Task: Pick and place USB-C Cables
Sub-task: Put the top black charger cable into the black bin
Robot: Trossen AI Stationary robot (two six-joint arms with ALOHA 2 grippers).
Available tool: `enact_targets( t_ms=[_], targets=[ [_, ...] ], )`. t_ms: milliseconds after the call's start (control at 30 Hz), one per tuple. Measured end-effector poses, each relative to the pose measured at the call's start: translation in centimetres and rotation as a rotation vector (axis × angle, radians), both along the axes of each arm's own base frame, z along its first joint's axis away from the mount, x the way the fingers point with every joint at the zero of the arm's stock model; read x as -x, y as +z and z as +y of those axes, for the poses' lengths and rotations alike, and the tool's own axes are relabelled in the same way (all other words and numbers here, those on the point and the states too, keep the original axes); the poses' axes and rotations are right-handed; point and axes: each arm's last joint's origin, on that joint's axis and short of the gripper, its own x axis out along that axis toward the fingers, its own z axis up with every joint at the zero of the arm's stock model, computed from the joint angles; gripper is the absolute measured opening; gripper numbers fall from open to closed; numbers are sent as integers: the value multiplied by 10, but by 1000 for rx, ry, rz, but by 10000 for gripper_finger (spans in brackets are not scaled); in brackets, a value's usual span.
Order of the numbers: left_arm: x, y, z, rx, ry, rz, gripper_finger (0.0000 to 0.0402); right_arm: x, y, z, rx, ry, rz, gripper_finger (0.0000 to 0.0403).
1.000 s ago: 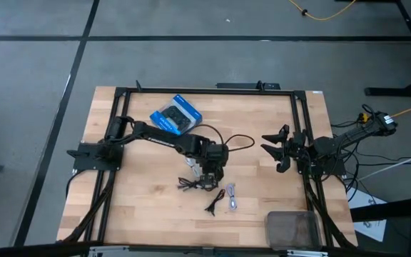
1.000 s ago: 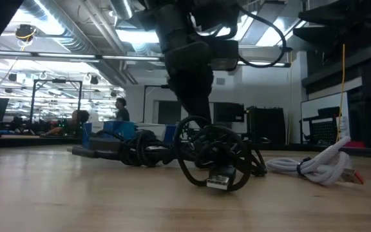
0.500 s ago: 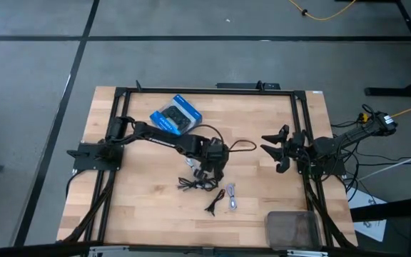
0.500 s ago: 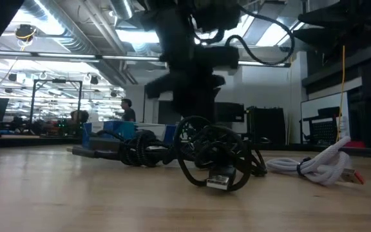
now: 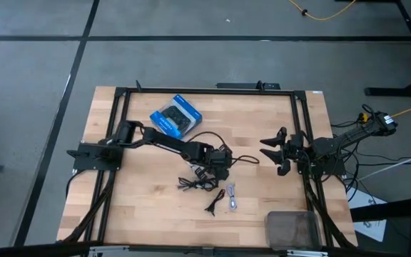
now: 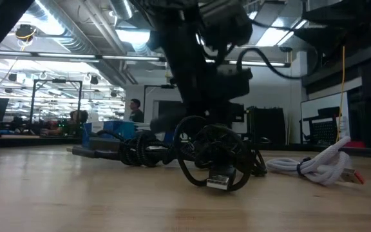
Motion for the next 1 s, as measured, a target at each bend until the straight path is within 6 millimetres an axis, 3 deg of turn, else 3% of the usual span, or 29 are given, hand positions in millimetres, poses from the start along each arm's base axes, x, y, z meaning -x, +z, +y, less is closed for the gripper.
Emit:
enact_targets(
  t_ms=[133, 233, 333, 433, 633, 900, 1000],
  targets=[
    [1, -6, -1, 42, 37, 28, 121, 0, 0, 2, -29, 73, -10, 184],
    [2, -7, -5, 76, 107, 24, 86, 0, 4, 2, -57, 99, -48, 184],
    [-1, -5, -10, 69, 175, -38, 33, 3, 15, 1, -52, 91, -155, 184],
    [-6, 0, -15, 66, 208, -115, 32, 8, 29, 0, 0, 112, -304, 184],
    [-28, 48, -40, 140, 148, -277, 27, 22, 47, 3, 101, 323, -550, 184],
    [-31, 108, -63, -22, 214, -334, 12, 17, 31, 8, 70, 484, -355, 184],
    [-33, 123, -69, 27, 190, -373, 11, 16, 27, 10, 65, 521, -312, 184]
  ],
)
